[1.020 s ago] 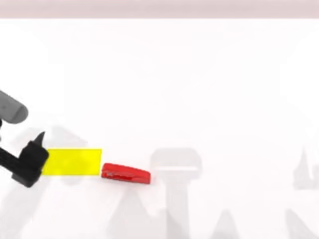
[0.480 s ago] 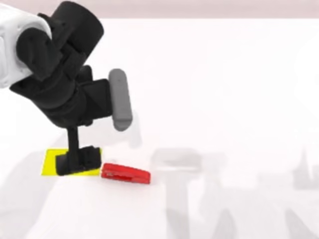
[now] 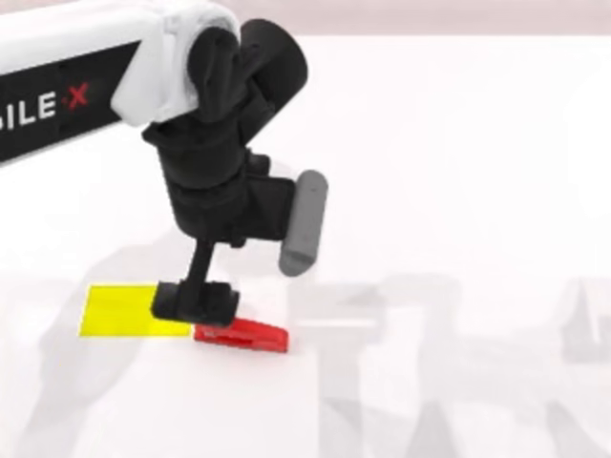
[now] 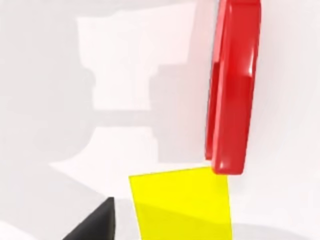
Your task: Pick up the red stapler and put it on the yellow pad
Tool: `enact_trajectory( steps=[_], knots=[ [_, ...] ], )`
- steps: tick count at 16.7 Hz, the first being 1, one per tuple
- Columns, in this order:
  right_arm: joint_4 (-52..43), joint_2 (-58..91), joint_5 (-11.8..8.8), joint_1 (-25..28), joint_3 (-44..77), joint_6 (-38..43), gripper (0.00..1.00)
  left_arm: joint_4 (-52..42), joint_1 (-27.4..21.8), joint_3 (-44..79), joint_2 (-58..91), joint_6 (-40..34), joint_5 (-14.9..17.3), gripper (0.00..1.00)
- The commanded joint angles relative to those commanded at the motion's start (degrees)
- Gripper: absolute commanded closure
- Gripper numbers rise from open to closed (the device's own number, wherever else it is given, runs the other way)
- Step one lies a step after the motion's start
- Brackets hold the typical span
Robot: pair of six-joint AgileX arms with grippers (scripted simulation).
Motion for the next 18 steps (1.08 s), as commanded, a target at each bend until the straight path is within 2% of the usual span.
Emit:
enact_trajectory(
  steps=[6, 14, 18],
  knots=[
    [0.00, 0.00, 0.00, 0.00, 0.00, 0.00, 0.00, 1.03, 0.20, -0.92, 0.17, 0.01, -0.01, 0.00],
    [0.00, 0.00, 0.00, 0.00, 0.00, 0.00, 0.00, 19.56, 0.19, -12.80, 6.44, 0.26, 0.04, 0.00],
    [0.00, 0.00, 0.00, 0.00, 0.00, 0.00, 0.00, 21.33, 0.20, -14.11, 7.22, 0.31, 0.04, 0.00]
  ],
)
